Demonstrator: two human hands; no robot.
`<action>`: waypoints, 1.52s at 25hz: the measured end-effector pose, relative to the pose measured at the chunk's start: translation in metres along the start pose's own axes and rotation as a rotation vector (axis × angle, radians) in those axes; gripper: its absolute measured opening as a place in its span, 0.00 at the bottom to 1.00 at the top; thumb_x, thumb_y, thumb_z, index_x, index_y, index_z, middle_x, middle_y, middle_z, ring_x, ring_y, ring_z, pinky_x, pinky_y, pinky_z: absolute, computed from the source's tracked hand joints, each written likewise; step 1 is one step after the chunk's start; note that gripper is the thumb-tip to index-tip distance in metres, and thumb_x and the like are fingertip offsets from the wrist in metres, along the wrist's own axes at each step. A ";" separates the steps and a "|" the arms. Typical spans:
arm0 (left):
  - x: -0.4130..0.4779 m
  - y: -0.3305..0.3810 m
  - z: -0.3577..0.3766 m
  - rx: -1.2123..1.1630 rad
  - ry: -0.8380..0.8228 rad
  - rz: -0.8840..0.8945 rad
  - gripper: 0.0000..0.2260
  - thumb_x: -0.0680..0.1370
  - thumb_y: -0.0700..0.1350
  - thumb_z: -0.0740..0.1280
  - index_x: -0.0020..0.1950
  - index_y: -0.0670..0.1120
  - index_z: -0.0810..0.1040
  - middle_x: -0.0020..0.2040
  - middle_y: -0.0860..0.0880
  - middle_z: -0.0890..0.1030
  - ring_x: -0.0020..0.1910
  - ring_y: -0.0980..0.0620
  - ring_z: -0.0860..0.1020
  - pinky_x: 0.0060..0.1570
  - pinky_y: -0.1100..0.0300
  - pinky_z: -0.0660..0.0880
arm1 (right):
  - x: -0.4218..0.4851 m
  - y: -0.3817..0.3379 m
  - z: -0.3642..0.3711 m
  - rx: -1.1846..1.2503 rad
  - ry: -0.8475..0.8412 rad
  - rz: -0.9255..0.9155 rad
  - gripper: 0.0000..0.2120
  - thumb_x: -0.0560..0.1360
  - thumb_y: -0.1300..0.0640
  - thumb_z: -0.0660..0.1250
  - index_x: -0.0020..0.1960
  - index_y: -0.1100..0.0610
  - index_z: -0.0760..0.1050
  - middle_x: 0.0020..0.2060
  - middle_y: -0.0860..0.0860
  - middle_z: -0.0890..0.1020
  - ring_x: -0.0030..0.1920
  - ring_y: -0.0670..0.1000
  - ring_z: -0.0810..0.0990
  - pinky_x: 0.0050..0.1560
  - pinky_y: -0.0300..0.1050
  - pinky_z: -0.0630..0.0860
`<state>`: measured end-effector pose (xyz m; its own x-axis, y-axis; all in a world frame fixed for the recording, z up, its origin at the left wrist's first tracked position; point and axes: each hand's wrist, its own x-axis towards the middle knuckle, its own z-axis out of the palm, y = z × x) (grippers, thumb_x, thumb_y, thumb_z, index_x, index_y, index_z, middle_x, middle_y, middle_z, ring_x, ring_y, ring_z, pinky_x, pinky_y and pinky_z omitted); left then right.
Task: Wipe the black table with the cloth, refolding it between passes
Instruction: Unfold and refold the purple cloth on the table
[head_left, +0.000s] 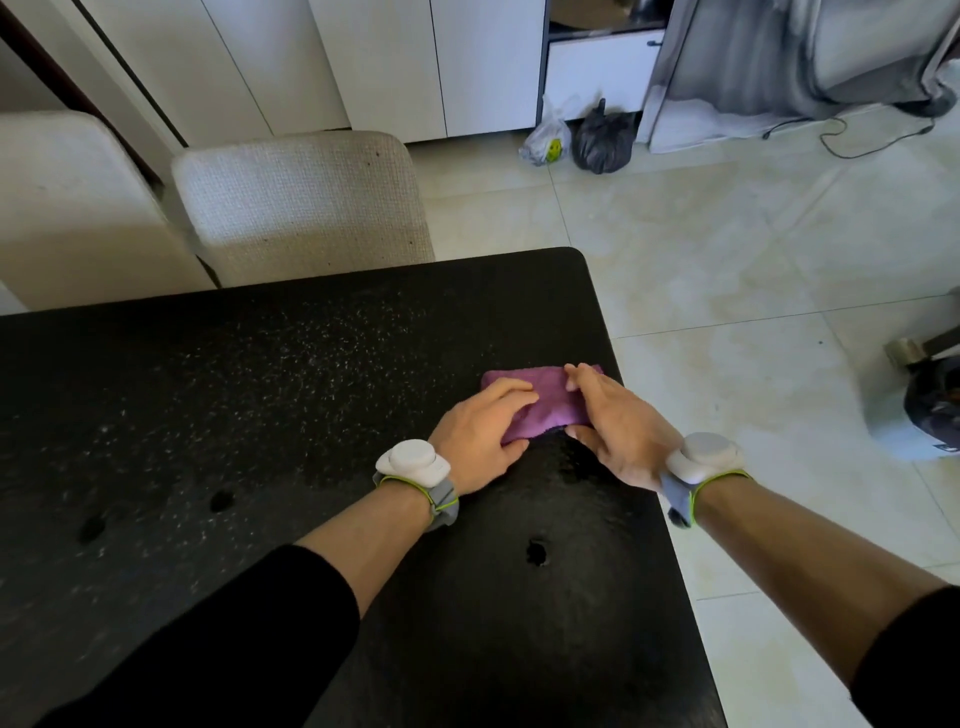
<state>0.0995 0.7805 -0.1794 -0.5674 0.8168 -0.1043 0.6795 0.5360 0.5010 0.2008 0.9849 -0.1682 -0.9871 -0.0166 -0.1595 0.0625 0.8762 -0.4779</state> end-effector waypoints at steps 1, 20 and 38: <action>-0.002 -0.002 -0.005 0.024 0.046 0.005 0.18 0.77 0.48 0.70 0.67 0.51 0.76 0.68 0.56 0.73 0.63 0.51 0.75 0.66 0.54 0.73 | 0.002 0.001 -0.004 -0.002 0.001 -0.020 0.13 0.79 0.56 0.66 0.62 0.56 0.68 0.67 0.55 0.73 0.67 0.60 0.72 0.69 0.53 0.70; 0.053 0.020 -0.109 -0.404 0.014 -0.153 0.13 0.79 0.46 0.71 0.63 0.47 0.78 0.54 0.49 0.81 0.43 0.54 0.84 0.44 0.66 0.81 | 0.034 -0.014 -0.078 0.122 0.162 0.085 0.14 0.78 0.59 0.67 0.62 0.49 0.72 0.49 0.50 0.82 0.51 0.57 0.81 0.54 0.53 0.78; 0.060 0.052 -0.257 -0.102 0.266 0.009 0.04 0.80 0.46 0.69 0.52 0.47 0.81 0.47 0.50 0.82 0.43 0.47 0.81 0.47 0.42 0.80 | 0.066 -0.077 -0.213 0.055 0.384 -0.074 0.06 0.82 0.62 0.61 0.53 0.56 0.76 0.42 0.51 0.78 0.43 0.53 0.73 0.42 0.43 0.62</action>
<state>-0.0189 0.8025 0.0615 -0.6728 0.7296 0.1224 0.6422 0.4937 0.5864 0.0998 1.0189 0.0420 -0.9720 0.1114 0.2069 -0.0137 0.8521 -0.5232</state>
